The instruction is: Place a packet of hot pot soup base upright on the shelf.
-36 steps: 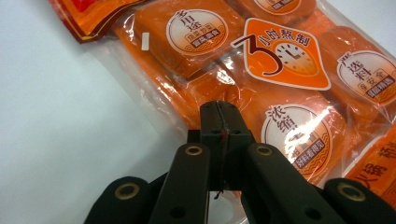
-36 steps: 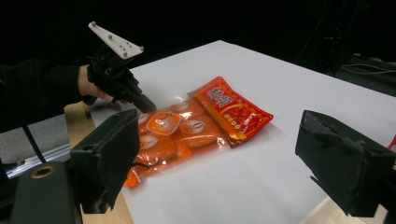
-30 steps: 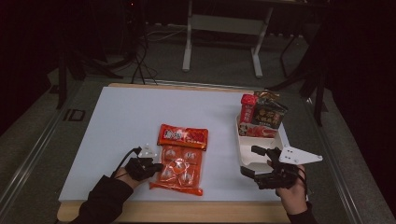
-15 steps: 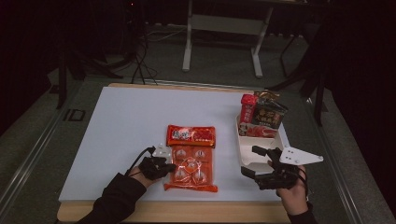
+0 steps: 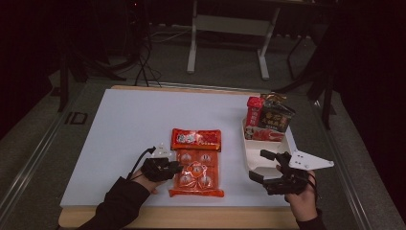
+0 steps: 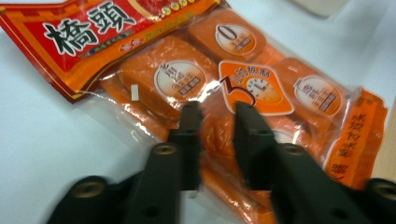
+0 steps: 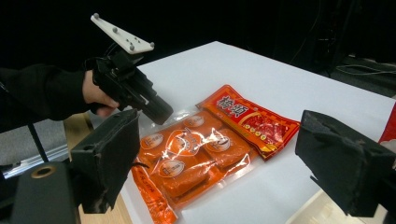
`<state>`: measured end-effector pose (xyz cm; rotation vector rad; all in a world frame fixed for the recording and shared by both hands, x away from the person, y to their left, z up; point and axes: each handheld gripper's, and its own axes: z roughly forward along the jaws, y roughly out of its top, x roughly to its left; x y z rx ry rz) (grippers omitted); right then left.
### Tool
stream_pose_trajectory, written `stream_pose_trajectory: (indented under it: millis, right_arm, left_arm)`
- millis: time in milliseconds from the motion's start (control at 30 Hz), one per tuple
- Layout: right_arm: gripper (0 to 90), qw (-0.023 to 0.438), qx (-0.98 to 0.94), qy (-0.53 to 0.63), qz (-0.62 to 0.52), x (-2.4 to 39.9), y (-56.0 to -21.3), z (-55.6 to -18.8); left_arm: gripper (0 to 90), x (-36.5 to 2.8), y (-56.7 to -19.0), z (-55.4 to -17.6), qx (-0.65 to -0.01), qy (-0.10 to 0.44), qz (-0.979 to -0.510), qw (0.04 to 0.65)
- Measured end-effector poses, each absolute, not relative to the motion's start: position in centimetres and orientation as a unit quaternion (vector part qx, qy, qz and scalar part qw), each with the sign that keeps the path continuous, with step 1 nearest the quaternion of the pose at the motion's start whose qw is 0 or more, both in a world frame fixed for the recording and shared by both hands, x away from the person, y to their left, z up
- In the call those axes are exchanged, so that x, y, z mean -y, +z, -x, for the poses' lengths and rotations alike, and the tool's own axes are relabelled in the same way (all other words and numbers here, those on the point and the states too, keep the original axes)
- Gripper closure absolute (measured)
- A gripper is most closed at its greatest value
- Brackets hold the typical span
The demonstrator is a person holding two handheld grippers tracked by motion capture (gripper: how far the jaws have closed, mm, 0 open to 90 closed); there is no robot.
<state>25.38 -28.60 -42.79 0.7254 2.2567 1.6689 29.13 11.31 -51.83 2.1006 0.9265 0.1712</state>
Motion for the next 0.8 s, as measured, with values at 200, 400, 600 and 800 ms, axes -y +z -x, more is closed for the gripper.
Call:
stream_pose_trajectory:
  millis: [200, 400, 600, 800]
  right_arm:
    - [13.9, 0.123, -0.775, 0.569, -0.246, 28.5, -42.8, -25.3]
    - [13.9, 0.122, -0.774, 0.571, -0.247, 28.5, -42.8, -25.3]
    - [13.9, 0.118, -0.774, 0.572, -0.245, 28.5, -42.9, -25.4]
    - [13.9, 0.120, -0.776, 0.570, -0.242, 28.4, -43.0, -25.4]
  left_arm:
    - [51.7, -11.2, -51.0, -29.0, -0.364, 0.068, -0.834, 0.409]
    - [39.6, -11.7, -50.4, -29.4, -0.364, 0.056, -0.828, 0.424]
    - [35.4, -12.4, -49.8, -29.9, -0.365, 0.053, -0.823, 0.433]
    - [35.3, -12.8, -49.5, -30.4, -0.370, 0.058, -0.820, 0.433]
